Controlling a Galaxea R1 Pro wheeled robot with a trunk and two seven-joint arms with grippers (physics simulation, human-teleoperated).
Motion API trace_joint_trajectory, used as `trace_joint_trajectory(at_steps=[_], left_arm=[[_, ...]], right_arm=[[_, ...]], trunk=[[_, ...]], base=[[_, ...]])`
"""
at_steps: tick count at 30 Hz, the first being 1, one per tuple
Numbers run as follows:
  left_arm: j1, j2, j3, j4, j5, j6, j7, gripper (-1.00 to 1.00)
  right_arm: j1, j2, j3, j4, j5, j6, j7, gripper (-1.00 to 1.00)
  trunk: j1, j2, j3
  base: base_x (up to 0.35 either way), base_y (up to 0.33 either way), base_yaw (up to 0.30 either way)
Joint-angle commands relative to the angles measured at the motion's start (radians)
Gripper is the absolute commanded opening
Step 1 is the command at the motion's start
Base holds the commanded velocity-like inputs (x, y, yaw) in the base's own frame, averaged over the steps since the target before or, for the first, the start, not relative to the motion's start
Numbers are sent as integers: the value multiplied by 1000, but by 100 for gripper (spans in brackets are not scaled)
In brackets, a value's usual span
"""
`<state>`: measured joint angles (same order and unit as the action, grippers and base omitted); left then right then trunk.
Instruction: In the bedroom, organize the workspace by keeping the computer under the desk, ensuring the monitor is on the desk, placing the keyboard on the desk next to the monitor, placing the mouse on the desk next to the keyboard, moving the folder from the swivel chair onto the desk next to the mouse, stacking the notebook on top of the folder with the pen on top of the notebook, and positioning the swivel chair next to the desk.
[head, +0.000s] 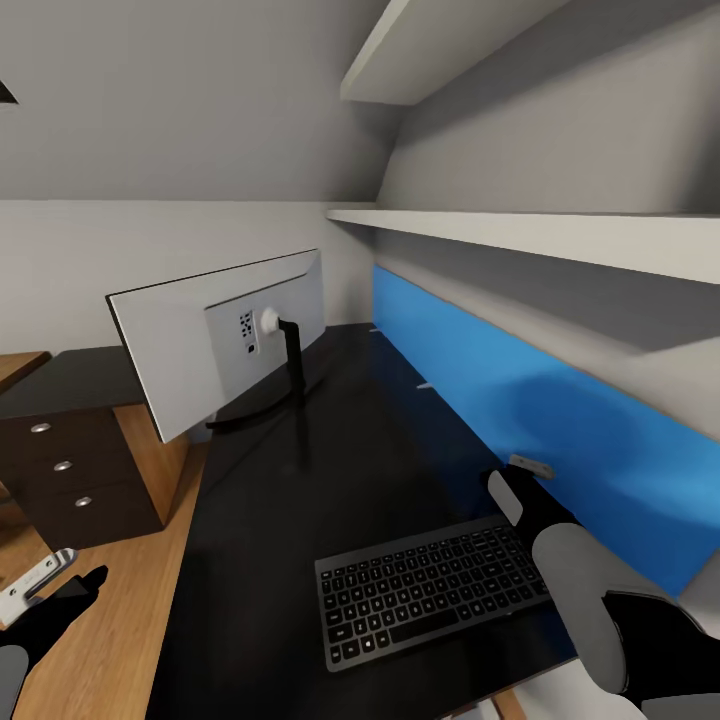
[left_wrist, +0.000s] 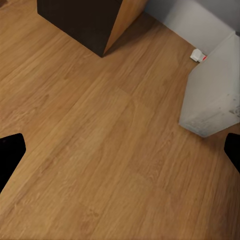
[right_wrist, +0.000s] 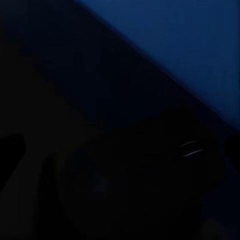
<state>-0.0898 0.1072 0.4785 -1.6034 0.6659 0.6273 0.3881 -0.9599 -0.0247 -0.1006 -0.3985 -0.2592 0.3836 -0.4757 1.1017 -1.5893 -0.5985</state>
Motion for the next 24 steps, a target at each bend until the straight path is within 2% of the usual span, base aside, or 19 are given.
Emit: trace_joint_trajectory(at_steps=[1, 24], left_arm=[[-1, 0, 0, -1, 11, 3, 9, 100], [-1, 0, 0, -2, 11, 3, 9, 100]], right_arm=[[0, -1, 1, -2, -9, 3, -6, 100], [0, -16, 1, -3, -9, 2, -8, 100]], trunk=[[0, -1, -1], [0, -1, -1]], base=[[0, 0, 0], [0, 0, 0]])
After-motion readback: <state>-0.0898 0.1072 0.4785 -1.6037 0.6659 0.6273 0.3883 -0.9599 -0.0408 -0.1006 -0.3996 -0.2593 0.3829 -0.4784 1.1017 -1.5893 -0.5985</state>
